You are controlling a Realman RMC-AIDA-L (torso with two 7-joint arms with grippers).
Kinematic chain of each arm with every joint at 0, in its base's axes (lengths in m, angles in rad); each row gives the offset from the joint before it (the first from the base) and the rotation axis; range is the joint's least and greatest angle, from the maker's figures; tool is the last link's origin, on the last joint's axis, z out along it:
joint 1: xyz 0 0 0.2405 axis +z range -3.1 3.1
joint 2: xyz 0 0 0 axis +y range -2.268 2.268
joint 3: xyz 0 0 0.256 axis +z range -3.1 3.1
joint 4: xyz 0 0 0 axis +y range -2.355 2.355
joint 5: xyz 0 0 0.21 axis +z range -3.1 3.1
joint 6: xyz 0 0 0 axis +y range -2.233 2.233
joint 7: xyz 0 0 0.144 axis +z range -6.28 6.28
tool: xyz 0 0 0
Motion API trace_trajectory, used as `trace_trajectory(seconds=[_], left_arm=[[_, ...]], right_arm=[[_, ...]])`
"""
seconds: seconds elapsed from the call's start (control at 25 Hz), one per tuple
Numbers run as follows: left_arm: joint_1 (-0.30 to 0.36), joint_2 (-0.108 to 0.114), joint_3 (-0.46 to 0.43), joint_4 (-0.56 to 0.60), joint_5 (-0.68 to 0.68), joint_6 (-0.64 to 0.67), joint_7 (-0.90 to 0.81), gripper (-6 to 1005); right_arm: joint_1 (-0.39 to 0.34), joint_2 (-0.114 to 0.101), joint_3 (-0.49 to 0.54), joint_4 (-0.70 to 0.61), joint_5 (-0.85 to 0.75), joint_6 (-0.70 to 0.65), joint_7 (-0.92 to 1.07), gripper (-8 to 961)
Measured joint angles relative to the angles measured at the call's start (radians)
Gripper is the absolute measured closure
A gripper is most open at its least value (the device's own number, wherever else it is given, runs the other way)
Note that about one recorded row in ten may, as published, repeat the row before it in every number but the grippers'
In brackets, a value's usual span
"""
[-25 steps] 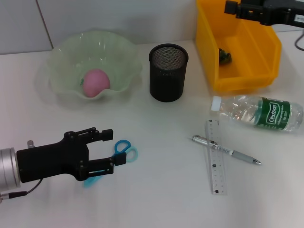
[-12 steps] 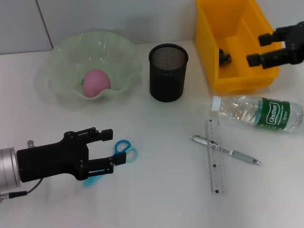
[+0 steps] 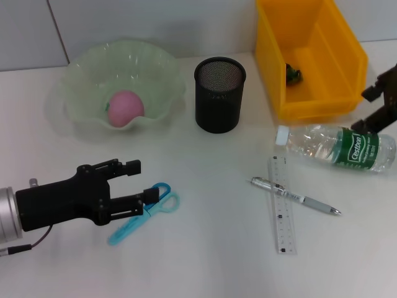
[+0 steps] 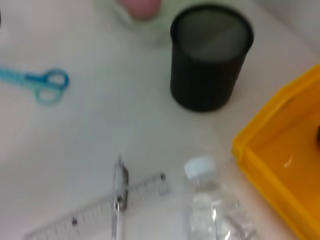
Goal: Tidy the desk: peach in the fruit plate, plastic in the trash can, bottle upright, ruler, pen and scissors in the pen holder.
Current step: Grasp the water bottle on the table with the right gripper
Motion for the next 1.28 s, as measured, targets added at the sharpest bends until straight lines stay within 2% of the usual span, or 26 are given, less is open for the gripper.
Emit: trace_trajectory(seconds=[0.28,0.48,0.56,0.6,0.64,0.8,1.28], left_arm=[[0.006,0.001,-0.015,0.0,0.0,-0.006,-0.019,217],[0.01,-0.007,-0.036,0.0,0.0,-0.011,-0.02,218],[0.011,-0.008,-0.043,0.0,0.0,-0.011,-0.026,218],[0.012,-0.007,-0.048,0.0,0.0,-0.011,-0.033,218],[0.012,-0.007,-0.048,0.0,0.0,-0.011,-0.033,218],[0.014,-0.007,-0.05,0.0,0.0,-0.011,-0.042,218],[0.02,-0.008,-0.052,0.0,-0.004,-0.009,-0.044,217]], right_arm=[[0.051,0.005,-0.051,0.069,-0.097,0.043,-0.035,135],[0.071,0.012,-0.112,0.151,-0.141,0.121,-0.06,134],[0.07,0.02,-0.147,0.17,-0.153,0.154,-0.066,134],[0.066,0.036,-0.174,0.179,-0.181,0.189,-0.07,134],[0.066,0.036,-0.174,0.179,-0.181,0.189,-0.07,134],[0.074,0.06,-0.183,0.227,-0.227,0.234,-0.091,134],[0.085,0.084,-0.206,0.334,-0.245,0.331,-0.109,135]])
